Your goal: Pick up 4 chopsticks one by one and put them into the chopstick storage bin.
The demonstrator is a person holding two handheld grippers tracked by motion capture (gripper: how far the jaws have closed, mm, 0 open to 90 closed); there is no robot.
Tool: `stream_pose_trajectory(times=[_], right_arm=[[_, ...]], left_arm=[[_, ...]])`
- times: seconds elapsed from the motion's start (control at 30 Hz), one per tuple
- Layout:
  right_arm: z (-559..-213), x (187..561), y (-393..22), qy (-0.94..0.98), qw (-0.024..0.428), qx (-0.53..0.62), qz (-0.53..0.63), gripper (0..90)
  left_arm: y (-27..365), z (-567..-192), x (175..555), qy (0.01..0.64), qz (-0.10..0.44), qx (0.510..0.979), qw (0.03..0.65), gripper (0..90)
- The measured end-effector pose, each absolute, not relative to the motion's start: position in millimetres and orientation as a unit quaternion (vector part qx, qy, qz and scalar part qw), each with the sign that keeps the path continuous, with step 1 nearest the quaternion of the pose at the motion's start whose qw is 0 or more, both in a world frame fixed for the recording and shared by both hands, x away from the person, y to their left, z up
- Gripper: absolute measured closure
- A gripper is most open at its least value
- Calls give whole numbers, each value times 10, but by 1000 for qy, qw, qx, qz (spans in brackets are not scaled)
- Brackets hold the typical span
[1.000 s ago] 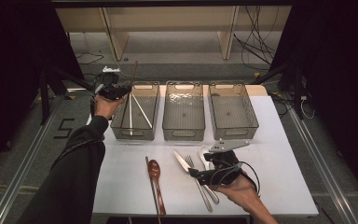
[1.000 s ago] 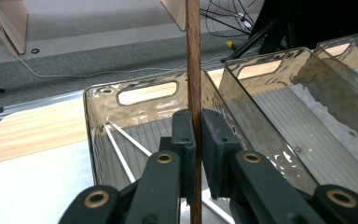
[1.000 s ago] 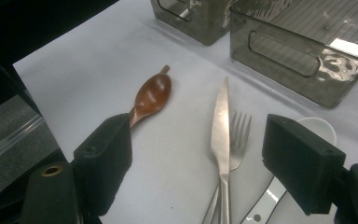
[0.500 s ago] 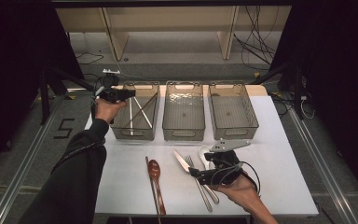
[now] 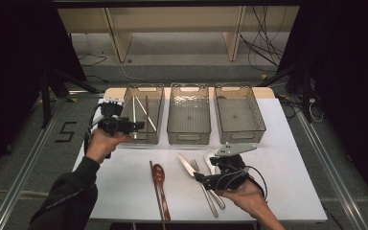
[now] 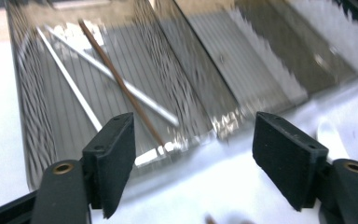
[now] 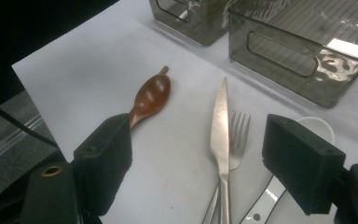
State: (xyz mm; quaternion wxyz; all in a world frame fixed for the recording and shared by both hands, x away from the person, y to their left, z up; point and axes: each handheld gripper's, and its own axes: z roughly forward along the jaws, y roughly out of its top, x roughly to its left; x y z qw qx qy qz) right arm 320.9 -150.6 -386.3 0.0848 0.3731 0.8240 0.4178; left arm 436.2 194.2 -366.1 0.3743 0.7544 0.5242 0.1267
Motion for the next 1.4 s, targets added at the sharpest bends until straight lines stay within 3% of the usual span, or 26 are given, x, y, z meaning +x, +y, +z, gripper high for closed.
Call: stream_pose_trajectory(times=[0.4,0.67,0.87,1.4], right_arm=[[-3861,3192,-1486,826,88,370,416,250],[-3850,3190,-1504,823,91,373,419,249],[-3843,3187,-1513,820,94,376,421,249],[-3853,3189,-1509,822,92,375,419,250]], left_arm=[[1726,-4208,3747,522,86,783,326,223],[1689,-4271,3539,521,71,787,322,191],[1613,-4393,3435,517,53,798,304,188],[1389,-4645,3342,496,70,832,237,165]])
